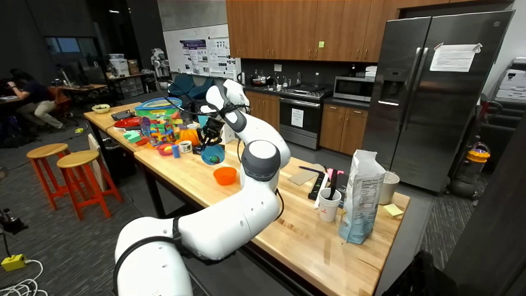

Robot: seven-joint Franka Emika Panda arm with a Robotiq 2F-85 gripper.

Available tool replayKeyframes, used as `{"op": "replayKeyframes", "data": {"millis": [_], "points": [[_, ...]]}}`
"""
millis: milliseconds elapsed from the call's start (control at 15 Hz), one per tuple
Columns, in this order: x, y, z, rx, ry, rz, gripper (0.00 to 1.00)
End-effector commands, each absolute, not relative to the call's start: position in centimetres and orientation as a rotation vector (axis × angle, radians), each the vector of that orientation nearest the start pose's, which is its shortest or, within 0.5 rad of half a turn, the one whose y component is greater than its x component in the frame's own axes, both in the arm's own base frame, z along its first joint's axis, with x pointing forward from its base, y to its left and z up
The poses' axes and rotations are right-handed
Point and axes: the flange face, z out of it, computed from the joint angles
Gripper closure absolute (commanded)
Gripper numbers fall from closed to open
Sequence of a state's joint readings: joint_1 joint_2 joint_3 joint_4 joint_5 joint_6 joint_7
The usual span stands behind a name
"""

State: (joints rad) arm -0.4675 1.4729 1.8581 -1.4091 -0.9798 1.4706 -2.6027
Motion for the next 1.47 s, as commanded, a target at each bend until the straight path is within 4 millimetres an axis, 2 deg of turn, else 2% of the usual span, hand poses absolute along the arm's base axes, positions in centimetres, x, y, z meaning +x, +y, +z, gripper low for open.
{"op": "replayKeyframes", "data": {"millis": [0, 333, 600, 800, 1067, 1400], "points": [[58.7, 28.9, 44.9, -0.806, 3.016, 1.132, 0.99], [59.4, 26.9, 45.5, -0.721, 2.980, 1.252, 0.99], [60.6, 25.2, 44.6, -0.621, 2.975, 1.324, 0.99], [60.7, 25.1, 44.5, -0.552, 2.937, 1.469, 0.99], [60.8, 25.0, 44.1, -0.493, 2.920, 1.574, 0.99], [61.2, 24.2, 42.3, -0.396, 2.924, 1.664, 0.99]]}}
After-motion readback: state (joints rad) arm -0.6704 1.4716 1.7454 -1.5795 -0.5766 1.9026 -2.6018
